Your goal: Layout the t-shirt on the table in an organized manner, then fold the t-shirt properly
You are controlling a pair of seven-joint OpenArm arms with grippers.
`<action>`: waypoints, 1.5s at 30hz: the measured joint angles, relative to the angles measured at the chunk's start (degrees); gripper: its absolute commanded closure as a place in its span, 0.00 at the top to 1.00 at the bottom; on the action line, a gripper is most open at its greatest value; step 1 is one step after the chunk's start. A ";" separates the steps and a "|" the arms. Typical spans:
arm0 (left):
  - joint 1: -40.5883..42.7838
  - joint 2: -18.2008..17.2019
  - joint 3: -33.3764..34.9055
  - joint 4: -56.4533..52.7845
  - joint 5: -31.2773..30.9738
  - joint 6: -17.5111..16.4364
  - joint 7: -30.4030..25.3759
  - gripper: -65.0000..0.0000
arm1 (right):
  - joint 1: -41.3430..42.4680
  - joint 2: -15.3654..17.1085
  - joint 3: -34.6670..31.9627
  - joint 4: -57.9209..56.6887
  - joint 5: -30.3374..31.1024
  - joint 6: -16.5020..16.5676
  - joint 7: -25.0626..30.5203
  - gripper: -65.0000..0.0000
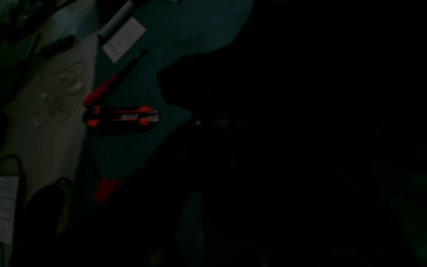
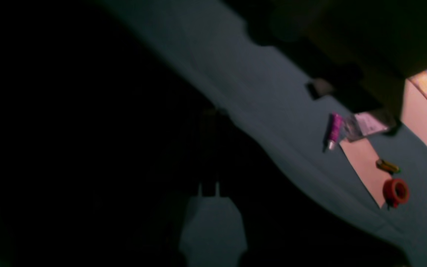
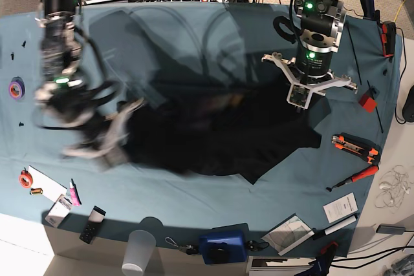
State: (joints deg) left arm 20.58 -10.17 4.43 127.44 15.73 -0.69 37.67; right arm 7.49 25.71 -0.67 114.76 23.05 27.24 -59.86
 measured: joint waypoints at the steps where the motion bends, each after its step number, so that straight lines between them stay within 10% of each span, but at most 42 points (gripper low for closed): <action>1: 0.00 0.00 0.00 0.00 0.00 0.00 0.00 0.00 | -0.02 -0.02 1.01 0.00 0.48 0.44 -0.44 0.00; 19: 7.08 0.00 -0.04 0.00 0.07 0.20 0.00 0.00 | -0.61 -0.11 13.31 -0.04 -0.44 -0.02 -1.46 0.00; 26: 7.80 -0.02 -0.04 0.00 0.20 0.26 -0.22 0.52 | -0.98 -0.04 20.65 -0.04 4.74 0.07 -2.56 0.00; 37: 7.85 -0.02 -0.04 4.22 -1.90 0.72 2.21 0.53 | -1.01 -0.17 20.50 -0.04 10.27 7.15 -4.85 0.00; 45: 8.83 0.02 -0.04 6.45 -5.53 0.66 7.89 0.53 | -1.14 0.04 18.60 -0.04 13.20 10.36 -5.55 0.24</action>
State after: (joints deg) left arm 29.41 -10.15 4.38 133.88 10.20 -0.03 45.56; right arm 6.35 25.76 17.93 114.72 36.25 37.60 -65.41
